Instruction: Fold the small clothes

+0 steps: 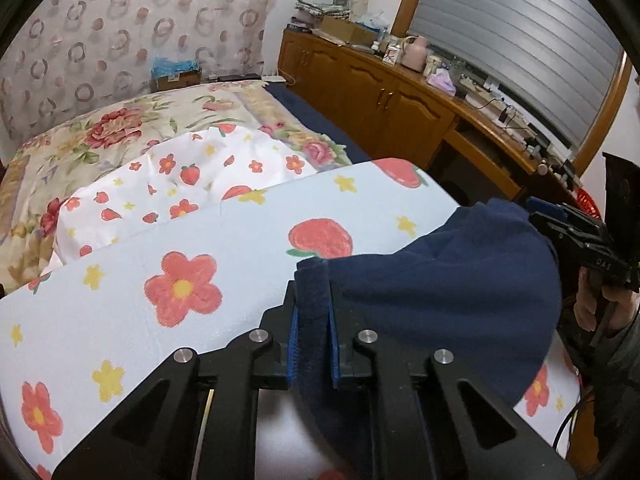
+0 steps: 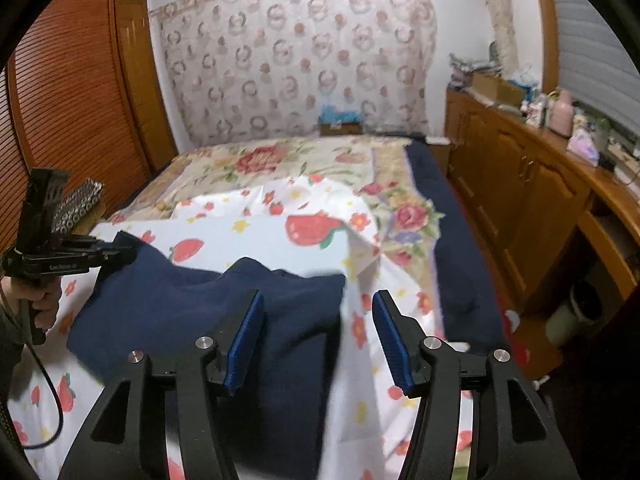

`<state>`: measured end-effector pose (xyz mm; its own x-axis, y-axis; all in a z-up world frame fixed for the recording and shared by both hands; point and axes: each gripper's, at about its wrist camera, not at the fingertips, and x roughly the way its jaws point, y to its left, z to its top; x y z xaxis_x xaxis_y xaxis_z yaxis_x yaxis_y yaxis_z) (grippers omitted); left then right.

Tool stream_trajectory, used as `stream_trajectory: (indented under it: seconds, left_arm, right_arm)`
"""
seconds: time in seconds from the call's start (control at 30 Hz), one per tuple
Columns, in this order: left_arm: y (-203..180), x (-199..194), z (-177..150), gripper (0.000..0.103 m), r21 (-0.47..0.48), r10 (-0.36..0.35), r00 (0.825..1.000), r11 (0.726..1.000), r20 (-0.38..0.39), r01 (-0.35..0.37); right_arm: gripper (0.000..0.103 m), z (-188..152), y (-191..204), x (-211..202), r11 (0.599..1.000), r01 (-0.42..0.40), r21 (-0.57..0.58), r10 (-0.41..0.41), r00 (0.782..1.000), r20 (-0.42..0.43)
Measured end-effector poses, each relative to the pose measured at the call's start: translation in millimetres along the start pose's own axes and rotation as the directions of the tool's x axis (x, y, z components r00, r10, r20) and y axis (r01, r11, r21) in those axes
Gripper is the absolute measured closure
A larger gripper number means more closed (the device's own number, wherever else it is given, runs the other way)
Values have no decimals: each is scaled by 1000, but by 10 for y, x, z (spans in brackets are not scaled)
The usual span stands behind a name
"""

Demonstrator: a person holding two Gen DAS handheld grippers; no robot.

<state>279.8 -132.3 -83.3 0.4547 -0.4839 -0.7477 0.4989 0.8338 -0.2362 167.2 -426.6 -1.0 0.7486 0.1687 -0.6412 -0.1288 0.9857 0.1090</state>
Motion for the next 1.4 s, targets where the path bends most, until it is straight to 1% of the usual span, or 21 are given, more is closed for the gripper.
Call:
stream_trajectory:
  seconds: [0.07, 0.1, 0.13, 0.17, 0.2, 0.3, 0.43, 0.6, 0.7, 0.73, 0.77, 0.83, 0.87, 0.9, 0.93, 0.97, 1.0, 1.1, 1.17, 1.3, 1.4]
  left_arm:
    - [30, 18, -2, 83, -8, 13, 1000, 1000, -2, -13]
    - [52, 20, -1, 74, -13, 17, 1000, 1000, -6, -17]
    - [72, 21, -3, 69, -15, 23, 1000, 1000, -7, -23]
    - [92, 19, -12, 58, -13, 38, 999, 999, -7, -38]
    - [113, 16, -19, 56, -13, 45, 999, 999, -6, -45]
    - [170, 77, -43, 56, -27, 11, 999, 1000, -35, -12]
    - [170, 134, -60, 56, -33, -10, 999, 999, -50, 9]
    - [139, 127, -67, 56, -25, -22, 998, 999, -50, 20]
    - [98, 126, -87, 56, -1, -37, 998, 999, -51, 37]
    - [86, 130, -87, 57, 5, -39, 998, 999, -51, 39]
    - [73, 129, -90, 64, 6, -54, 997, 998, -54, 55]
    - [60, 116, -91, 73, 6, -68, 996, 998, -54, 69]
    - [44, 101, -91, 82, 10, -80, 995, 997, -53, 81]
    - [27, 80, -93, 86, 17, -77, 996, 997, -51, 78]
    - [5, 50, -95, 88, 28, -72, 996, 997, -46, 74]
    - [-17, -8, -97, 90, 35, -77, 996, 996, -32, 78]
    - [-26, -73, -96, 91, 32, -83, 997, 996, -12, 83]
    - [-52, -337, -91, 92, 20, -115, 992, 993, 53, 114]
    - [-101, -547, -94, 92, 29, -130, 987, 991, 97, 128]
    - [-200, -942, -119, 92, 53, -142, 974, 989, 177, 135]
    - [-213, -1188, -127, 92, 58, -147, 962, 989, 229, 137]
  right_arm:
    - [44, 32, 6, 123, 1000, -3, -3, 2, 999, -33]
    - [41, 57, 0, 173, 1000, -9, -2, 9, 999, -48]
    - [40, 72, -3, 220, 1000, -8, -1, 8, 998, -65]
    - [38, 75, -9, 265, 1000, -4, -3, 4, 997, -83]
    - [37, 98, -16, 291, 1000, -5, -1, 4, 996, -93]
    - [35, 123, -58, 326, 999, -23, 27, 26, 992, -122]
    - [34, 150, -122, 334, 996, -52, 66, 61, 988, -143]
    - [34, 180, -136, 344, 993, -87, 79, 98, 983, -156]
    - [35, 183, -154, 392, 992, -102, 76, 113, 980, -162]
    - [36, 181, -152, 404, 991, -108, 77, 120, 979, -163]
    - [40, 178, -157, 422, 989, -123, 87, 136, 977, -166]
    - [45, 147, -129, 445, 987, -139, 84, 151, 975, -163]
    - [56, 121, -107, 450, 984, -160, 81, 172, 972, -160]
    - [65, 112, -88, 448, 982, -170, 76, 180, 972, -153]
    - [70, 99, -70, 435, 983, -169, 65, 177, 973, -149]
    - [78, 100, -59, 405, 984, -171, 54, 177, 974, -140]
    - [83, 90, -54, 358, 983, -176, 52, 181, 975, -125]
    - [85, 76, -18, 181, 987, -159, 36, 161, 985, -56]
    - [85, 83, 27, 19, 988, -150, 25, 150, 989, 5]
    - [86, 173, 167, -319, 992, -128, -3, 127, 985, 115]
    - [86, 235, 316, -472, 994, -105, -39, 110, 980, 163]
